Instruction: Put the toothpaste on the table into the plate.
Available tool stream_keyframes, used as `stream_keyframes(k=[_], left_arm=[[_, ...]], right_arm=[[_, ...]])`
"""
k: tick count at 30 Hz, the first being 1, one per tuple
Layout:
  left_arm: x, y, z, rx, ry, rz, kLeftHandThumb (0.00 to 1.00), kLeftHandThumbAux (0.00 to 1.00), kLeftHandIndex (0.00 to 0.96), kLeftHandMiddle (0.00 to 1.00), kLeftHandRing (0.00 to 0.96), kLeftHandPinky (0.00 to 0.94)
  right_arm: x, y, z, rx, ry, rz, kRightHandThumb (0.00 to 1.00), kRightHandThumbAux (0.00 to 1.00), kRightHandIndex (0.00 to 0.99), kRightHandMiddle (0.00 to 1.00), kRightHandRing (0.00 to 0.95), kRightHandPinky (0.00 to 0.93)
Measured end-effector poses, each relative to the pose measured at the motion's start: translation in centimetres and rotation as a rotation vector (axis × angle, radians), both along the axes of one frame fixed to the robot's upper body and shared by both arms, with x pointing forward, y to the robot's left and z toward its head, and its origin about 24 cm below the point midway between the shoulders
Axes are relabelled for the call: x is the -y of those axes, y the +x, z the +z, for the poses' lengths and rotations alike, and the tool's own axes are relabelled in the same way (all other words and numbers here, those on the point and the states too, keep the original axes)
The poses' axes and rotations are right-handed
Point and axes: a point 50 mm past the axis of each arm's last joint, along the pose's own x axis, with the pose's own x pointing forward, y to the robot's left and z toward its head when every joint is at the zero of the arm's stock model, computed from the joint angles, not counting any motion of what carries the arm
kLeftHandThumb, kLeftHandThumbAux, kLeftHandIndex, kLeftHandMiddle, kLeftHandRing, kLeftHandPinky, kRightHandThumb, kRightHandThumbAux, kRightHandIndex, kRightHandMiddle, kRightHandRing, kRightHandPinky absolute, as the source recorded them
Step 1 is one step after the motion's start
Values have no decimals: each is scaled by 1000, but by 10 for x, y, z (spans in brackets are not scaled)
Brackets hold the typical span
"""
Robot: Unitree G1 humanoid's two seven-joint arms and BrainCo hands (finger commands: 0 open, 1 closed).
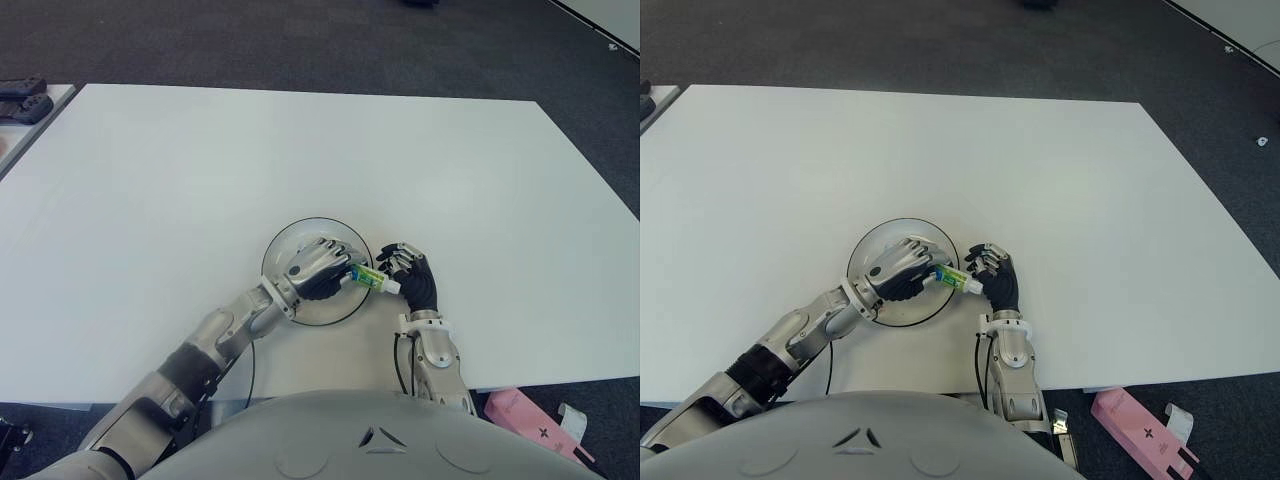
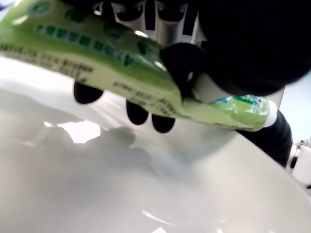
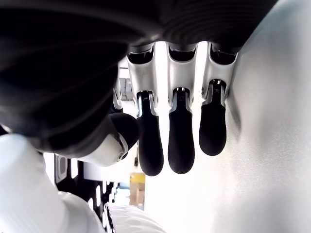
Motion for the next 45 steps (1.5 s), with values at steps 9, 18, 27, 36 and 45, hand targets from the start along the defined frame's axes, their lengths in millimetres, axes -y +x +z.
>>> stream_keyframes(k=[9,18,27,36,45], left_arm=[[-2,-2,1,8,-5,30,748,687,417,429,546,581],[-3,0,1,27,-13,48,307,463,66,76,81,118],[-11,6,1,74,80,89,140,335,2,2,2,4],[-13,10,2,86,168,134,112,266,0,0,0,0],[-15,6,2,84,191,155,97,251,0,0,0,0]], right_arm=[[-1,0,1,8,-5,6,710,727,430,530,549,556],[1,1,1,-4,-11,7,709,726,430,524,543,551],[1,1,1,-7,-8,3,709,726,430,528,543,547],[2,1,1,-7,-9,-4,709,725,431,529,539,544],[2,1,1,-11,-7,-4,709,725,431,531,539,538]])
